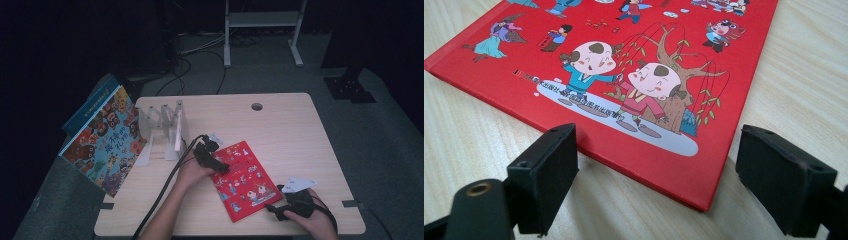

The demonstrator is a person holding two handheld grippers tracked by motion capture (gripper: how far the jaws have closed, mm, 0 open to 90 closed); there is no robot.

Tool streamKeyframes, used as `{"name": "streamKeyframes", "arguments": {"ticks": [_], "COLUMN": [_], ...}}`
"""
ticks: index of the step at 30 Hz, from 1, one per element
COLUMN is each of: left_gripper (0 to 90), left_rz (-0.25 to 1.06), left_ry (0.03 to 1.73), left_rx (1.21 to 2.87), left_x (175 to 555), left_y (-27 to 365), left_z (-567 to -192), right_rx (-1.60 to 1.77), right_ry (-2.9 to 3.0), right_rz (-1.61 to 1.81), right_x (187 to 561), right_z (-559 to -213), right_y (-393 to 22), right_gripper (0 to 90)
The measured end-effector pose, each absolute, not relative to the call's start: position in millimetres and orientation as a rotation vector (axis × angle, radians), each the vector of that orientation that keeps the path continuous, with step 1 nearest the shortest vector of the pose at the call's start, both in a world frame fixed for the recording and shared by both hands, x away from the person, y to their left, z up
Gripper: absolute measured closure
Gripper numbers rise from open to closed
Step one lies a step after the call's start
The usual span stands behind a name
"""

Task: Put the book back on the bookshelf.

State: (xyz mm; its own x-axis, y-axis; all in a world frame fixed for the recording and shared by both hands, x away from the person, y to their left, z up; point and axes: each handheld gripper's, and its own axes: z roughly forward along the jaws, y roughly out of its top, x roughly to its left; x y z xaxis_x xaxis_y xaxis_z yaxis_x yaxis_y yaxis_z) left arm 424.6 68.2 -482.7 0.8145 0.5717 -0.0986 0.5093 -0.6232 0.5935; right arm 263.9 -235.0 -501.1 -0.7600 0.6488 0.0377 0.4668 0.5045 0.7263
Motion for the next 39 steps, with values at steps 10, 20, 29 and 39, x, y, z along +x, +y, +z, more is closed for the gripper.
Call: {"name": "streamKeyframes", "arguments": {"ticks": [10,20,29,39], "left_gripper": [2.1,0.6,0.0,0.0], "left_rz": [0.132,0.125,0.123,0.143], "left_ry": [0.829,0.872,0.888,0.885], "left_rx": [2.347,2.383,2.398,2.361], "left_x": [414.5,394.5,369.6,377.5], "left_y": [73.9,77.0,79.9,69.7], "left_z": [-484.3,-482.0,-481.6,-483.0], "right_rx": [0.968,1.013,1.06,1.042], "right_ry": [2.493,2.468,2.429,2.415], "right_rz": [1.093,1.085,1.075,1.08], "right_x": [265.2,267.9,269.3,268.0], "right_z": [-502.0,-502.0,-502.4,-503.9], "right_y": [-236.5,-248.7,-262.9,-266.0], "right_gripper": [12.8,12.3,12.6,13.2]}}
